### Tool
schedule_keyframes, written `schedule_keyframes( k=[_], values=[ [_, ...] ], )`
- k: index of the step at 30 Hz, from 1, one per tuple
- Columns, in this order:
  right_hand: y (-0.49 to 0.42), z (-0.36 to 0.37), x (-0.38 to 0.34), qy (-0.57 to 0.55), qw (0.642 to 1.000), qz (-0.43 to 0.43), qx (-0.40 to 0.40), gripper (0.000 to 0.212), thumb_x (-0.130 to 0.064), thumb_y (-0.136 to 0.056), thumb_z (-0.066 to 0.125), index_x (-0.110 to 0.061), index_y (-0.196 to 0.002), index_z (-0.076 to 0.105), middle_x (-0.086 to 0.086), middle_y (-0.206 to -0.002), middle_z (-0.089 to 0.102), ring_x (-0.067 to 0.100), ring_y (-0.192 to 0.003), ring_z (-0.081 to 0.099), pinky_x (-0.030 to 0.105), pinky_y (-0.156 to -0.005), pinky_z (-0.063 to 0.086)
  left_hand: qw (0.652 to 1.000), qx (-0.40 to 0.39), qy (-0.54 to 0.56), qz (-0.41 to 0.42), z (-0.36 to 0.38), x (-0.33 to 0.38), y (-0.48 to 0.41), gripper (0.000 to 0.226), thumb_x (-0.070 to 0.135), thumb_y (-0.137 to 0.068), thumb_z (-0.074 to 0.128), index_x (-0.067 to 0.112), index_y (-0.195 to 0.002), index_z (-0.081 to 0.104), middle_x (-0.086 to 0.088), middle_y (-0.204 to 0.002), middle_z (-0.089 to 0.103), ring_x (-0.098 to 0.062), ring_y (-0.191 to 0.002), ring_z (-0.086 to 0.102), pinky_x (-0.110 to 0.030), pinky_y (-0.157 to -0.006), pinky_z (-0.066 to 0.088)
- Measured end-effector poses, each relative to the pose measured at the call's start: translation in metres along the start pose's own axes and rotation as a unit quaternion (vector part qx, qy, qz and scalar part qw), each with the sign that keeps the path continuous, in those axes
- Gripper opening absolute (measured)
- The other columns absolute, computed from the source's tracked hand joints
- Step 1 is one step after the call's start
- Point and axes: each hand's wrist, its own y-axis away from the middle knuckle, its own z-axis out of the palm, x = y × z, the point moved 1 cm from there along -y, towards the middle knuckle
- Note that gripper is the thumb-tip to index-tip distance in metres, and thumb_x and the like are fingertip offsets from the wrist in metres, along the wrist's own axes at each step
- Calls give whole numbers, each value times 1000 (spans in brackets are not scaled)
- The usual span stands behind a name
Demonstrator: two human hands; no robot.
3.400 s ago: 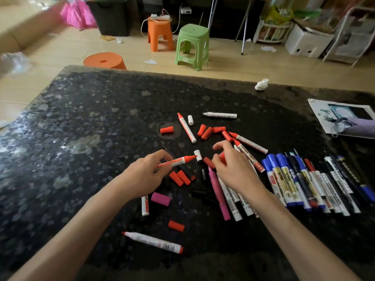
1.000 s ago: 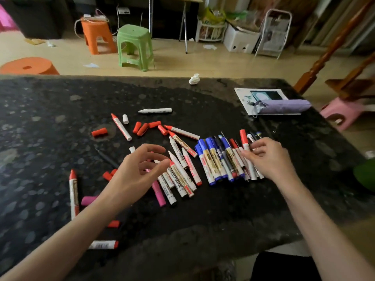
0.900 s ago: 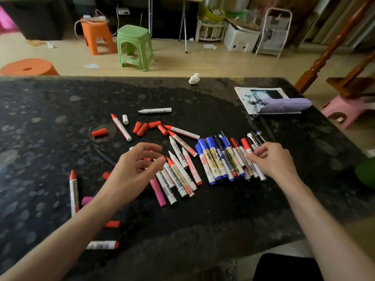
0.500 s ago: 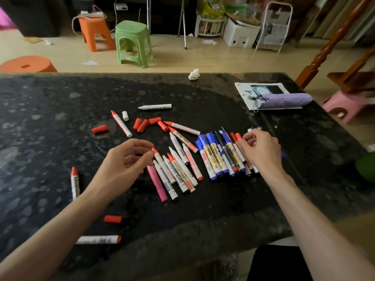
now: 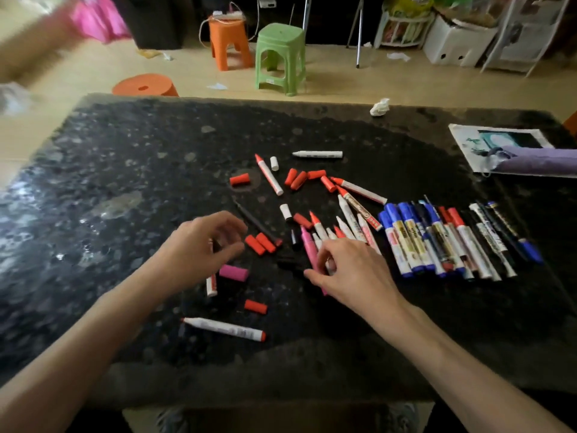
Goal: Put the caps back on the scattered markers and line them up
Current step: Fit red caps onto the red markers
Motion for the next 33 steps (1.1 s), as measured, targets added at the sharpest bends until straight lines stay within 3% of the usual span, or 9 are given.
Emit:
schedule_keyframes(
  k=[4,8,12,16,20,23,26,30,33],
  values=[
    [3,1,-4,31,999,24,7,22,-53,-90,73,-35,-91,61,-15,-88,57,5,-86,54,24,-68,41,979,-116,-148,73,3,-10,11,30,54,-81,78,43,-107,69,25,-102,61,-1,-100,51,-28,-90,46],
    [5,-3,-6,53,997,53,-24,24,-52,-89,75,-34,-98,61,-14,-93,61,7,-83,55,24,-65,40,964,-125,-217,95,15,-13,15,36,55,-83,76,42,-116,69,18,-113,63,-10,-112,54,-35,-99,46],
    [8,0,-12,80,994,64,-31,26,-50,-92,72,-28,-101,63,-10,-93,63,10,-83,57,25,-65,40,966,-102,-207,117,27,-14,18,26,47,-87,76,36,-110,69,14,-109,62,-14,-106,57,-36,-98,47],
    [9,-3,-12,46,995,86,-32,26,-50,-90,74,-27,-93,61,-10,-83,61,5,-74,59,23,-59,42,995,-48,-57,73,18,1,15,21,46,-82,79,41,-101,71,23,-103,58,-3,-93,59,-18,-82,45],
    [11,-23,4,-14,995,89,29,23,-48,-90,75,-30,-92,60,-14,-77,63,-2,-68,60,18,-59,46,994,0,110,-6,10,20,9,25,27,-77,88,32,-95,72,16,-82,71,-7,-72,67,-17,-69,51],
    [10,-38,23,-140,984,78,78,20,-35,-94,73,-28,-112,67,-15,-90,71,-3,-80,67,21,-74,56,969,34,241,-53,7,29,4,26,12,-82,84,19,-104,72,0,-92,75,-14,-81,75,-22,-71,59],
    [6,-38,37,-223,970,39,92,33,-27,-97,69,-29,-130,70,-16,-100,74,1,-92,70,33,-88,60,926,74,352,-113,6,33,1,19,19,-95,70,8,-109,74,-7,-94,79,-13,-81,74,-19,-70,58],
    [9,-27,36,-237,968,-20,85,25,-20,-100,66,-30,-122,71,-22,-99,70,-4,-96,66,10,-80,50,859,90,463,-199,11,33,-4,39,40,-84,72,9,-107,76,-5,-93,78,-8,-71,66,-17,-61,52],
    [7,-23,32,-214,970,-55,105,23,-19,-101,65,-30,-120,71,-21,-104,70,-2,-102,64,7,-84,45,844,90,487,-207,17,36,-8,33,36,-78,75,12,-101,76,0,-88,77,-7,-64,64,-15,-56,49]
  ],
)
